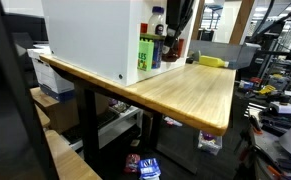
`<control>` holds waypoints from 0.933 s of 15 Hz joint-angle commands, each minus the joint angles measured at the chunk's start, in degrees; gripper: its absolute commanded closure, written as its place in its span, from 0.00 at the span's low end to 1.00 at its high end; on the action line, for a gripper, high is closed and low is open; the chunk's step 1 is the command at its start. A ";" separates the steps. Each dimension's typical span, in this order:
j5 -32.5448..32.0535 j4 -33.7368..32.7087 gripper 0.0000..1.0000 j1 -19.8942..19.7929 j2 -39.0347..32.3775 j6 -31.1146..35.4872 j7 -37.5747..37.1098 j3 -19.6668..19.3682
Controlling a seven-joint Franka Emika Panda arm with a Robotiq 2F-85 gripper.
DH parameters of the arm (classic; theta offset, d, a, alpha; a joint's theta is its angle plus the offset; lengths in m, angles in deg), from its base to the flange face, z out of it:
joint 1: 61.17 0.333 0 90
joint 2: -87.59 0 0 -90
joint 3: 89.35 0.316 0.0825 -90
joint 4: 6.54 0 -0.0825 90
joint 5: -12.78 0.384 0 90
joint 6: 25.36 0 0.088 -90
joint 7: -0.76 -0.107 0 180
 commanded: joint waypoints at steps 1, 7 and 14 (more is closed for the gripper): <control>-0.44 -2.95 1.00 -0.70 -3.14 0.29 1.12 0.19; -0.51 -4.70 1.00 -0.59 -5.38 0.18 0.99 -0.23; -0.37 -5.08 1.00 -0.53 -6.20 0.85 0.79 -0.76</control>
